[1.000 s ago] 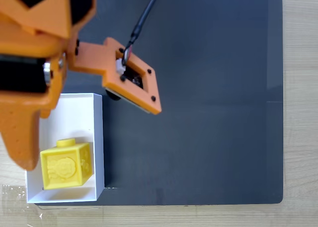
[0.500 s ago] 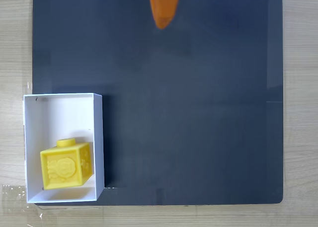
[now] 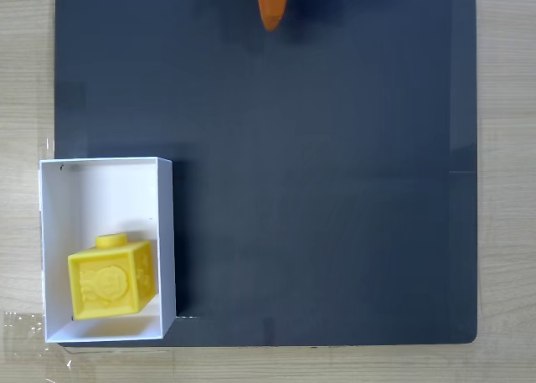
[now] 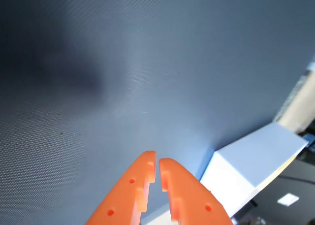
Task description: Grasp a yellow block and put it in the box
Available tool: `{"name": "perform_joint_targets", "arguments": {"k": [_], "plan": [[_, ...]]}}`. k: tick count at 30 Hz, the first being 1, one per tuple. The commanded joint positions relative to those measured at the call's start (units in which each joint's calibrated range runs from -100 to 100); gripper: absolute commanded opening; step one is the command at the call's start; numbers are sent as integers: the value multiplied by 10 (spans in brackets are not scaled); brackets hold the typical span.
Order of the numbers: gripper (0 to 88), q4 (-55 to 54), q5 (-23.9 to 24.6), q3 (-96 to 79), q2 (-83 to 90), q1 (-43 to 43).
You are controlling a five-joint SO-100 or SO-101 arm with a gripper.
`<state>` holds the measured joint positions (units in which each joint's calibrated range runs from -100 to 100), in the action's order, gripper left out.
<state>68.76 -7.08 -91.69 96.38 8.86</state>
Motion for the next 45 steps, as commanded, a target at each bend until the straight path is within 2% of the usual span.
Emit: {"name": "perform_joint_targets", "arguments": {"k": [1, 45], "plan": [[10, 4, 1, -12, 17, 5], [10, 4, -3, -15, 25, 6]]}}
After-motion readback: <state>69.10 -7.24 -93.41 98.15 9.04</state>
